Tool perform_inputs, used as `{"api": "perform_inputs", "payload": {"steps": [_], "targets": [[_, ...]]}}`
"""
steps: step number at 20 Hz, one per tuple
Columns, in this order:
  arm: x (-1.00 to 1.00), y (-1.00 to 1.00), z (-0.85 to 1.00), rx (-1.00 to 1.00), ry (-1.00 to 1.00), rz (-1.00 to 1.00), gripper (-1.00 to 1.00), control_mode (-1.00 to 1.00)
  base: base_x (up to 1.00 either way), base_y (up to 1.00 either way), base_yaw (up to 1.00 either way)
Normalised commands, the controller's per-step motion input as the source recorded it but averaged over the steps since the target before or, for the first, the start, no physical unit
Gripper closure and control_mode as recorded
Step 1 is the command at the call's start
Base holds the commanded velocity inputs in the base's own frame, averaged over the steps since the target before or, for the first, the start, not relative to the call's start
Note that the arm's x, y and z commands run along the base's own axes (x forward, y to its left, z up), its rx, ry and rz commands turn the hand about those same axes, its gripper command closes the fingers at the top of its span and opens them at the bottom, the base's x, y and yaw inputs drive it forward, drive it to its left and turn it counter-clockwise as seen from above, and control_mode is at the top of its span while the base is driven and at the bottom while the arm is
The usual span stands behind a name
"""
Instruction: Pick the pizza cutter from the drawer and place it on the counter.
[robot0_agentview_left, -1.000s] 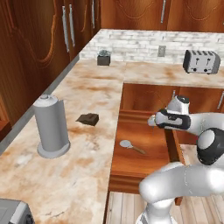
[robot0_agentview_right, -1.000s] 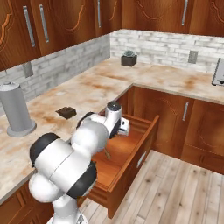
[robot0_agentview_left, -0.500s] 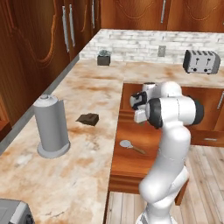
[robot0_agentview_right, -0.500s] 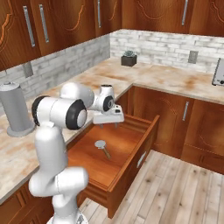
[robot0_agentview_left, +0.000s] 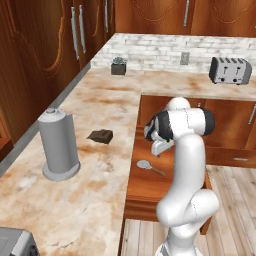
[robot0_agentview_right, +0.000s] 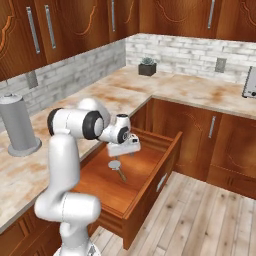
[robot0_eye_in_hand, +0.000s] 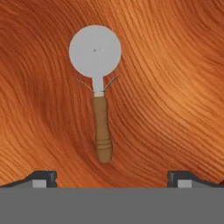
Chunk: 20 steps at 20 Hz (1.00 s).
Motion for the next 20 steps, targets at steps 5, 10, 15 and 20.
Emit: {"api": "perform_inputs", "payload": {"steps": [5, 10, 15, 20], "targets": [[-0.2, 0.32, -1.0, 0.0, -0.11, 0.13, -1.0, -1.0, 0.0, 0.0, 0.0], [-0.05, 0.0, -1.0, 0.0, -0.09, 0.01, -1.0, -1.0, 0.0, 0.0, 0.0], [0.0, 0.0, -1.0, 0.0, -0.06, 0.0, -1.0, -1.0, 0.0, 0.0, 0.0], [0.0, -0.11, -0.87, 0.0, -0.01, 0.0, 1.0, -1.0, 0.0, 0.0, 0.0]]}}
